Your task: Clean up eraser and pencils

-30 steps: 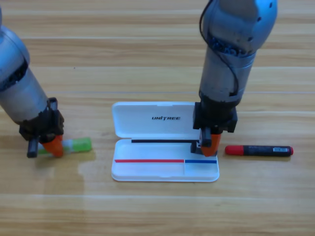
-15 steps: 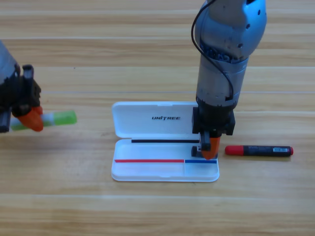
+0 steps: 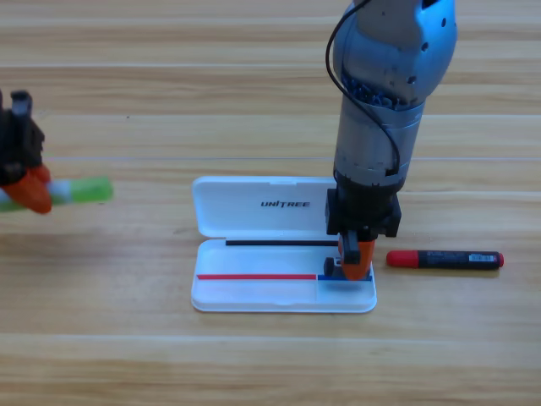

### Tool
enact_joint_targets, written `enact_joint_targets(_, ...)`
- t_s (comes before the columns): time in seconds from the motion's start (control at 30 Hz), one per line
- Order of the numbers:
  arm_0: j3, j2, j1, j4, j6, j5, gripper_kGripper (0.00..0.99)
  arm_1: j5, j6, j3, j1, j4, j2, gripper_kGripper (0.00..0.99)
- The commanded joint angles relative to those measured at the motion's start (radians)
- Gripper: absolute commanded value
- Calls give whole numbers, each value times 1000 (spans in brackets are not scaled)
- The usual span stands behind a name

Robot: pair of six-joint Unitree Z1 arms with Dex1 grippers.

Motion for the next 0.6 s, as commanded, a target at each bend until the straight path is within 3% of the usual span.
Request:
enact_joint_targets(0.03,-2,-13,-15,17,6,-8,0,10,-11,4,30,28,69,0)
enact_joint_targets(0.13,-2,-13,-15,19,6,-9,0,10,-11,4,30,28,72,0)
enact_joint_targets(0.3,-3,-13,-16,19,6,-9,0,9,-11,6,30,35,78,365)
enact_joint_targets(0.43,-5,-13,-16,19,4,-9,0,7,-9,6,30,36,78,733)
enact_joint_targets(0.6,-9,-8,-16,20,4,-9,0,4,-9,10,30,58,52,816)
